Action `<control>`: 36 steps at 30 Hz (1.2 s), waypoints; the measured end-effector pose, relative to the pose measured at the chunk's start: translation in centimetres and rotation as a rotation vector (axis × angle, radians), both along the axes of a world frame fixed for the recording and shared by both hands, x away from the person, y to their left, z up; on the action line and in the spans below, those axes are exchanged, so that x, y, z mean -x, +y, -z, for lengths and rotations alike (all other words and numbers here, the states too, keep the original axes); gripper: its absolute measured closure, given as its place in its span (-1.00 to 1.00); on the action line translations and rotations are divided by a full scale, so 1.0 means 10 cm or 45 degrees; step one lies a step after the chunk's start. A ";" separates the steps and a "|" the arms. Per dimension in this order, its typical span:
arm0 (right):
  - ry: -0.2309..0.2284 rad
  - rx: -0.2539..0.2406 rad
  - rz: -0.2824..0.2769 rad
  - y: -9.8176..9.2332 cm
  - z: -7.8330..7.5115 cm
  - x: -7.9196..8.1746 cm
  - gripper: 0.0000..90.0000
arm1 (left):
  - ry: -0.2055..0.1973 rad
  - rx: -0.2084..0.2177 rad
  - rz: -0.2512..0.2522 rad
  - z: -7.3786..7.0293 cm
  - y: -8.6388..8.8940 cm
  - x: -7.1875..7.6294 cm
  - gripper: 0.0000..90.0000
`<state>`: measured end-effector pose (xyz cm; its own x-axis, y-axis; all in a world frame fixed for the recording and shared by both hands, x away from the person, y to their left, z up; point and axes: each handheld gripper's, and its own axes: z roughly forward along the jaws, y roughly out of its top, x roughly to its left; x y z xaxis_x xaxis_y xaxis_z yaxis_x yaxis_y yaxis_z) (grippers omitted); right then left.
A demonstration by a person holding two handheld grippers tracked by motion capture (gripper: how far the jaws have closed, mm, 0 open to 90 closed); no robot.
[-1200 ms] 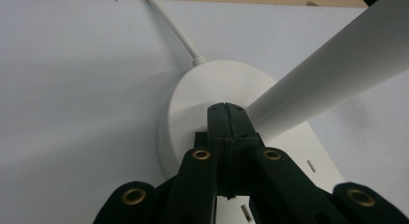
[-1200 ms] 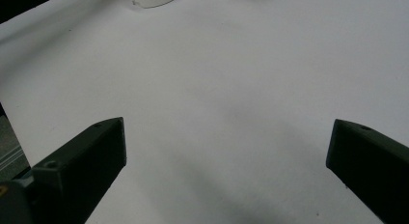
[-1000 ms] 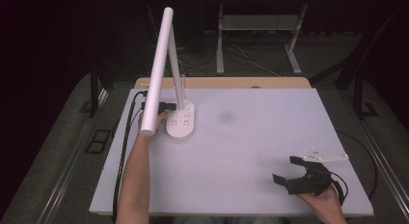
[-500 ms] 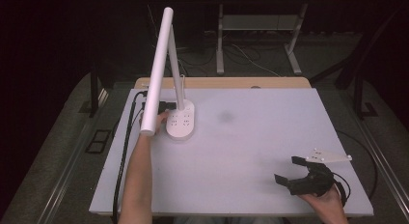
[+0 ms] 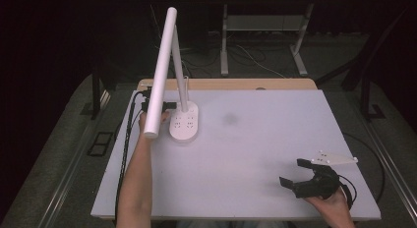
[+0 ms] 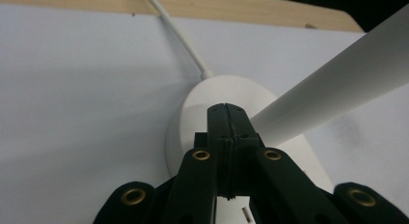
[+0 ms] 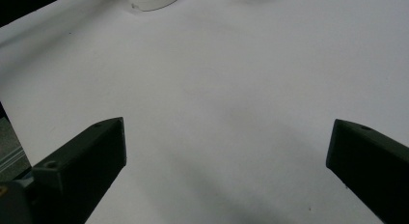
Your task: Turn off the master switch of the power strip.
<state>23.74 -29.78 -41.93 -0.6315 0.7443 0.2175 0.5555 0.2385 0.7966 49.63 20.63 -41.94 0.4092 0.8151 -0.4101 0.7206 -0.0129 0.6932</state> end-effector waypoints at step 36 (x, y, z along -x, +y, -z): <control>0.008 -0.009 -0.010 0.01 0.00 0.00 -1.00 | -0.161 0.085 0.065 -0.45 0.38 1.00 -0.65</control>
<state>23.70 -29.69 -41.93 -0.6361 0.7376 0.2265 0.5585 0.2376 0.7948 39.61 24.47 -37.43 0.5015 0.7644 -0.4052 0.6271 0.0015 0.7790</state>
